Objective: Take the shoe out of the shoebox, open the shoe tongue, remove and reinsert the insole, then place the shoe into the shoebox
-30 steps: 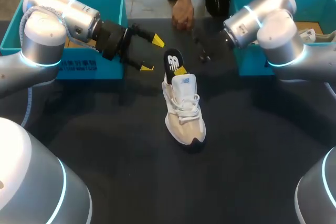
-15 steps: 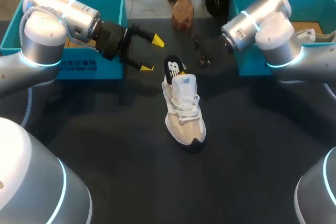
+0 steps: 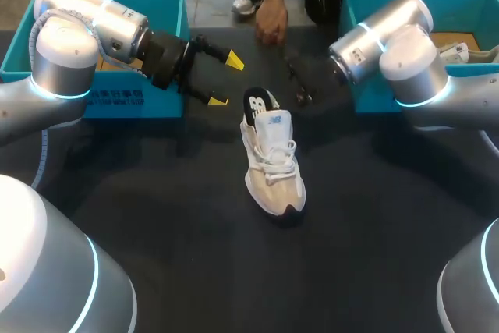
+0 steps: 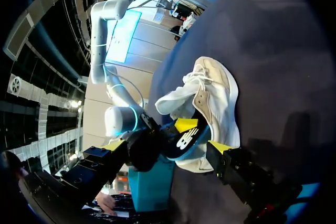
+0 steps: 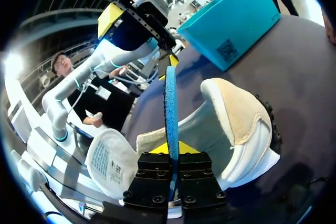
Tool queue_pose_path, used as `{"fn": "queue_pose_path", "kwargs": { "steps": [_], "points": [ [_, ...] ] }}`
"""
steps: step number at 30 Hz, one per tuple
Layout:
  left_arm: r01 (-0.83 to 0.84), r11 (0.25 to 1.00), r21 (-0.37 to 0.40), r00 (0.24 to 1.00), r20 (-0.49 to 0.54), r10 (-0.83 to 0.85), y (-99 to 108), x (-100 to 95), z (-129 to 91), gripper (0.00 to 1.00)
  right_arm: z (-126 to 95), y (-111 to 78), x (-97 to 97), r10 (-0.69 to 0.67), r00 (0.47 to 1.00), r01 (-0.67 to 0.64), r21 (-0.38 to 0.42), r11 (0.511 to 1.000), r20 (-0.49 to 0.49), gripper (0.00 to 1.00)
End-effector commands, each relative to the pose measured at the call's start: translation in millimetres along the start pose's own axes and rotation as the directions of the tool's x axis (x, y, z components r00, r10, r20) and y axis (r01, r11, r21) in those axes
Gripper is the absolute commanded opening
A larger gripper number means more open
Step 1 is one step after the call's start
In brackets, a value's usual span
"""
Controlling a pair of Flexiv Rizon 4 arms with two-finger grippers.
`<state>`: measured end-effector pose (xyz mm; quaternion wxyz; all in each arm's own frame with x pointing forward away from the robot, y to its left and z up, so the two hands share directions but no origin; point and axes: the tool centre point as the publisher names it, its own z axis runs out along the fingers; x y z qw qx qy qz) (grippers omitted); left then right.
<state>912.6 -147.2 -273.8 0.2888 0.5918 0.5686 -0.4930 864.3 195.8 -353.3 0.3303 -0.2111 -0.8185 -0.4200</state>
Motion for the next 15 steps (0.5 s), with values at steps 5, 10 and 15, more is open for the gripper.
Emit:
{"fn": "queue_pose_path", "kwargs": {
  "steps": [5, 10, 15],
  "points": [
    [0.0, 1.0, -0.001, 1.0, -0.003, 0.0, 0, -0.3, 0, 1.0, -3, 9.4, 3.3, -0.018, 1.0, 0.018, -0.004, 1.0, 0.024, 0.26],
    [0.0, 1.0, -0.001, 1.0, -0.003, 0.0, 0, -0.3, 0, 1.0, -7, 14.1, 2.8, -0.029, 0.999, 0.03, -0.006, 1.0, 0.039, 0.27],
    [0.0, 1.0, -0.001, 1.0, -0.003, 0.0, 0, -0.3, 0, 1.0, -10, 20.5, -1.6, -0.041, 0.998, 0.042, -0.006, 0.999, 0.043, 0.25]
  ]
}}
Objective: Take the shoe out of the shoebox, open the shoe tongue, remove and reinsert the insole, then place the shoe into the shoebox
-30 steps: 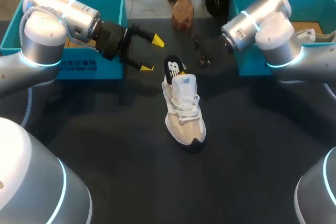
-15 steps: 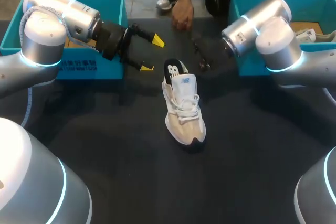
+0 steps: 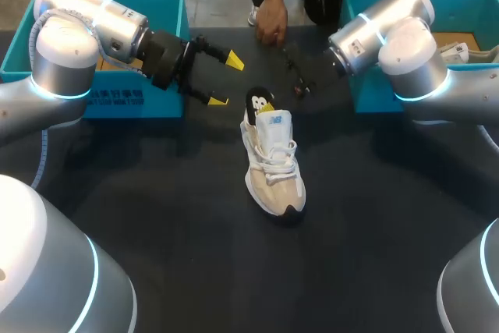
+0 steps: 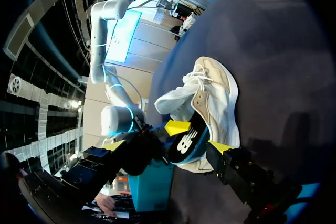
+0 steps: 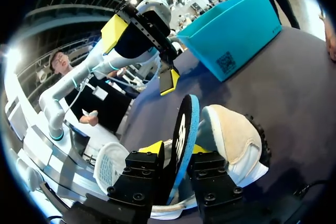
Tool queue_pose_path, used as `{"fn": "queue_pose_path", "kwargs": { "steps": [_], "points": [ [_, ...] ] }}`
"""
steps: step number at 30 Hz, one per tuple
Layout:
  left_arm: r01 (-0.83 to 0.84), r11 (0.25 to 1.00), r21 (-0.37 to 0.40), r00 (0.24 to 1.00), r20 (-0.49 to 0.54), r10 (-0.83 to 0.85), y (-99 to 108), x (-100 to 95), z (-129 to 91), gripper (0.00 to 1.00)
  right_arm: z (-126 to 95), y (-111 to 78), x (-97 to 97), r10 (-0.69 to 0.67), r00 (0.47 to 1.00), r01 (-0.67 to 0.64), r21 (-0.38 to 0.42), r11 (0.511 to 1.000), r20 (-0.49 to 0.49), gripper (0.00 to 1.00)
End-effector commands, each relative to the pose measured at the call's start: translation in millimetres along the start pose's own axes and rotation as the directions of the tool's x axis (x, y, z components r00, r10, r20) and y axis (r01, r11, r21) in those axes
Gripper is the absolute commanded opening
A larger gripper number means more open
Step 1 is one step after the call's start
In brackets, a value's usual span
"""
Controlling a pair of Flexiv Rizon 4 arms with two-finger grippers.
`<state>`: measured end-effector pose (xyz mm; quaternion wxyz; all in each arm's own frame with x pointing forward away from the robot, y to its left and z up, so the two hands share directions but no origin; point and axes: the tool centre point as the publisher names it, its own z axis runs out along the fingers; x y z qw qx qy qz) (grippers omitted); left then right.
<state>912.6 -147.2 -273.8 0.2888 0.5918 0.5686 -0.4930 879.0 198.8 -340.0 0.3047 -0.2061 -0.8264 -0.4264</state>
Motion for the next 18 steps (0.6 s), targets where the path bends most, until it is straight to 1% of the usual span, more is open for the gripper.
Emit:
{"fn": "queue_pose_path", "kwargs": {
  "steps": [1, 4, 8, 13, 18],
  "points": [
    [0.0, 1.0, -0.001, 1.0, -0.003, 0.0, 0, -0.3, 0, 1.0, -1, 3.0, -2.1, -0.007, 1.0, 0.007, 0.006, 1.0, 0.002, 0.25],
    [0.0, 1.0, -0.001, 1.0, -0.003, 0.0, 0, -0.3, 0, 1.0, -2, 5.3, -4.1, -0.014, 1.0, 0.014, 0.015, 1.0, -0.002, 0.2],
    [0.0, 1.0, -0.001, 1.0, -0.003, 0.0, 0, -0.3, 0, 1.0, -2, 3.6, -4.8, -0.013, 1.0, 0.013, 0.021, 1.0, -0.008, 0.0],
    [0.0, 1.0, -0.001, 1.0, -0.003, 0.0, 0, -0.3, 0, 1.0, -2, -3.6, -2.4, -0.002, 1.0, 0.002, 0.026, 1.0, -0.017, 0.0],
    [0.0, 1.0, -0.001, 1.0, -0.003, 0.0, 0, -0.3, 0, 1.0, 3, -11.2, 2.2, 0.019, 0.999, -0.018, 0.038, 0.999, -0.033, 0.0]
  ]
}}
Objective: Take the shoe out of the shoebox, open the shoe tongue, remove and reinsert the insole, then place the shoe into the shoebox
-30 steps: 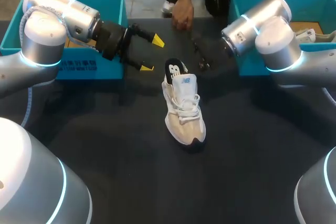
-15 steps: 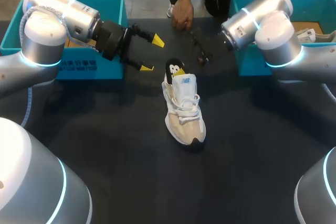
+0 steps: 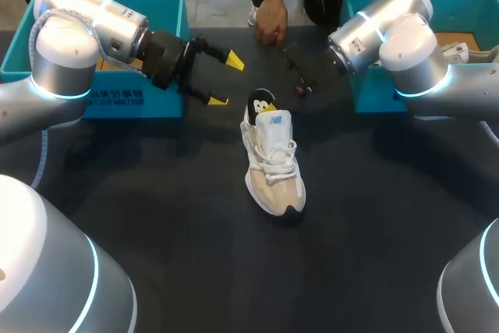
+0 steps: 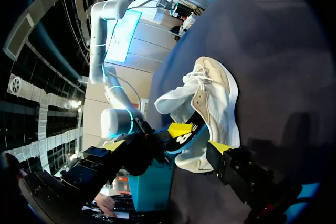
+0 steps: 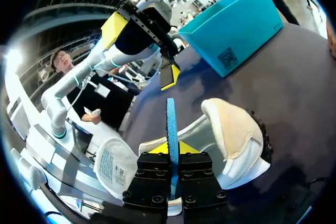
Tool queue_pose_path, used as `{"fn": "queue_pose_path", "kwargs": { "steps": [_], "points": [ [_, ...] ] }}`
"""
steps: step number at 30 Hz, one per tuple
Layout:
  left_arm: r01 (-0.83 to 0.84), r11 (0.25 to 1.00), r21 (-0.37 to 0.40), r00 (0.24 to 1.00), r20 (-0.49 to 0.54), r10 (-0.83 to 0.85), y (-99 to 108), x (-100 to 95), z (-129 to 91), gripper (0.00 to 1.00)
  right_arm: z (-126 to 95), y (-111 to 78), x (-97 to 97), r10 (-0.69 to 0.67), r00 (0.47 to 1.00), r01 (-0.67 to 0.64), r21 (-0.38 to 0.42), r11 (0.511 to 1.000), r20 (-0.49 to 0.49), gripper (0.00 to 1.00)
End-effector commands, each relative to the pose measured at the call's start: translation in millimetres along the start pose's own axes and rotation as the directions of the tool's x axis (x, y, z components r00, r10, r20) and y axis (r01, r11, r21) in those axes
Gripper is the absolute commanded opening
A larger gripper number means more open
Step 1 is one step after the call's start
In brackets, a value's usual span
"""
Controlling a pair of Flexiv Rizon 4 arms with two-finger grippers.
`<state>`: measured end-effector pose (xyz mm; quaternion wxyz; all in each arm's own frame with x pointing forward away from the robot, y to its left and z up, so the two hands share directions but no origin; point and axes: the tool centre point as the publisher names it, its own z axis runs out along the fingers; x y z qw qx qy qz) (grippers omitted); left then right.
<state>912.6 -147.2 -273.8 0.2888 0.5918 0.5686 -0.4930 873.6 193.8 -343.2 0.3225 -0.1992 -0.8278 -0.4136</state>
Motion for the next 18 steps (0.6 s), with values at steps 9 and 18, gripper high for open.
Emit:
{"fn": "queue_pose_path", "kwargs": {
  "steps": [9, 18],
  "points": [
    [0.0, 1.0, -0.001, 1.0, -0.003, 0.0, 0, -0.3, 0, 1.0, 9, -12.1, 0.1, 0.033, 0.999, -0.033, 0.002, 0.999, -0.014, 0.0],
    [0.0, 1.0, -0.001, 1.0, -0.003, 0.0, 0, -0.3, 0, 1.0, 4, 2.8, 0.3, 0.004, 1.0, -0.004, 0.015, 1.0, 0.007, 0.24]
  ]
}}
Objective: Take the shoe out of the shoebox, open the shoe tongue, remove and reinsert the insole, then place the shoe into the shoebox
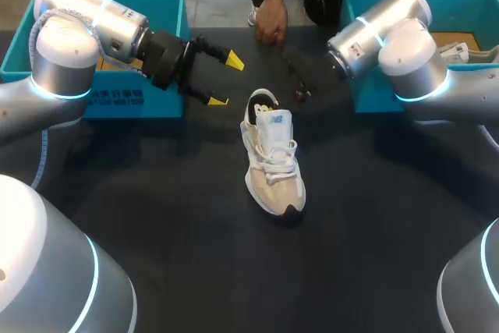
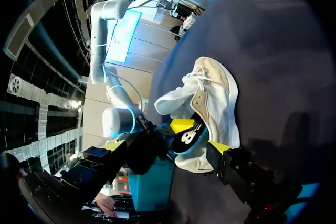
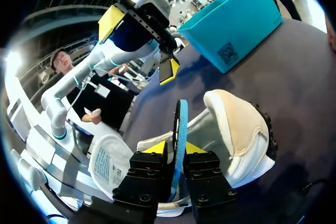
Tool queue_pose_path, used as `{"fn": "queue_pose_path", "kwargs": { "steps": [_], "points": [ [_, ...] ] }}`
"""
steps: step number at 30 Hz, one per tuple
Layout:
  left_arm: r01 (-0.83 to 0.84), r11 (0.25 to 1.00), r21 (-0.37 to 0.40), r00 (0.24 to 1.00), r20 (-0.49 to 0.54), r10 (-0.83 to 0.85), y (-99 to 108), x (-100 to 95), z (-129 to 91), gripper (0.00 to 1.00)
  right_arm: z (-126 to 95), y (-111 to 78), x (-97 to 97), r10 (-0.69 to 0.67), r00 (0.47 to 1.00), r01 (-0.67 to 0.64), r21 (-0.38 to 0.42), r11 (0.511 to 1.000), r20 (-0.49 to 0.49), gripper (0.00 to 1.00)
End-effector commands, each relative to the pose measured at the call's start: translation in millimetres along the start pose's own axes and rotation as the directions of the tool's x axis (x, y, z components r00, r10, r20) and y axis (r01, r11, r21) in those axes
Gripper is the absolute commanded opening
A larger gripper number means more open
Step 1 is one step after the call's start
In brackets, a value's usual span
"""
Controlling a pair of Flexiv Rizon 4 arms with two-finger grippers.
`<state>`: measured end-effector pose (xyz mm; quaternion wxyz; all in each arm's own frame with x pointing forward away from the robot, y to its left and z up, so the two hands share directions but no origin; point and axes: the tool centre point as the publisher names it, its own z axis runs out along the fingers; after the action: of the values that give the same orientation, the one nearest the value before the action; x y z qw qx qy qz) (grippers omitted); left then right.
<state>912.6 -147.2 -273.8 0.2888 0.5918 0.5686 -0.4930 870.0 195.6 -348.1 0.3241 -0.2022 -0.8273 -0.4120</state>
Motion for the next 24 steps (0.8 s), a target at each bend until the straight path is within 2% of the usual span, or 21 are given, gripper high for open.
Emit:
{"fn": "queue_pose_path", "kwargs": {
  "steps": [1, 9, 15, 17, 20, 24],
  "points": [
    [0.0, 1.0, -0.001, 1.0, -0.003, 0.0, 0, -0.3, 0, 1.0, -2, 7.3, 1.4, -0.005, 1.0, 0.005, 0.015, 1.0, 0.008, 0.24],
    [0.0, 1.0, -0.001, 1.0, -0.003, 0.0, 0, -0.3, 0, 1.0, -9, 12.7, 3.7, -0.016, 0.999, 0.016, 0.019, 1.0, 0.034, 0.28],
    [0.0, 1.0, -0.001, 1.0, -0.003, 0.0, 0, -0.3, 0, 1.0, -13, 19.3, -0.2, -0.026, 0.999, 0.025, 0.016, 1.0, 0.047, 0.25],
    [0.0, 1.0, -0.001, 1.0, -0.003, 0.0, 0, -0.3, 0, 1.0, -12, 23.3, -2.3, -0.038, 0.998, 0.037, 0.019, 0.999, 0.048, 0.2],
    [0.0, 1.0, -0.001, 1.0, -0.003, 0.0, 0, -0.3, 0, 1.0, -10, 28.0, -5.3, -0.05, 0.998, 0.049, 0.027, 0.998, 0.044, 0.0],
    [0.0, 1.0, -0.001, 1.0, -0.003, 0.0, 0, -0.3, 0, 1.0, -5, 26.8, -7.1, -0.046, 0.998, 0.044, 0.046, 0.998, 0.031, 0.0]
  ]
}}
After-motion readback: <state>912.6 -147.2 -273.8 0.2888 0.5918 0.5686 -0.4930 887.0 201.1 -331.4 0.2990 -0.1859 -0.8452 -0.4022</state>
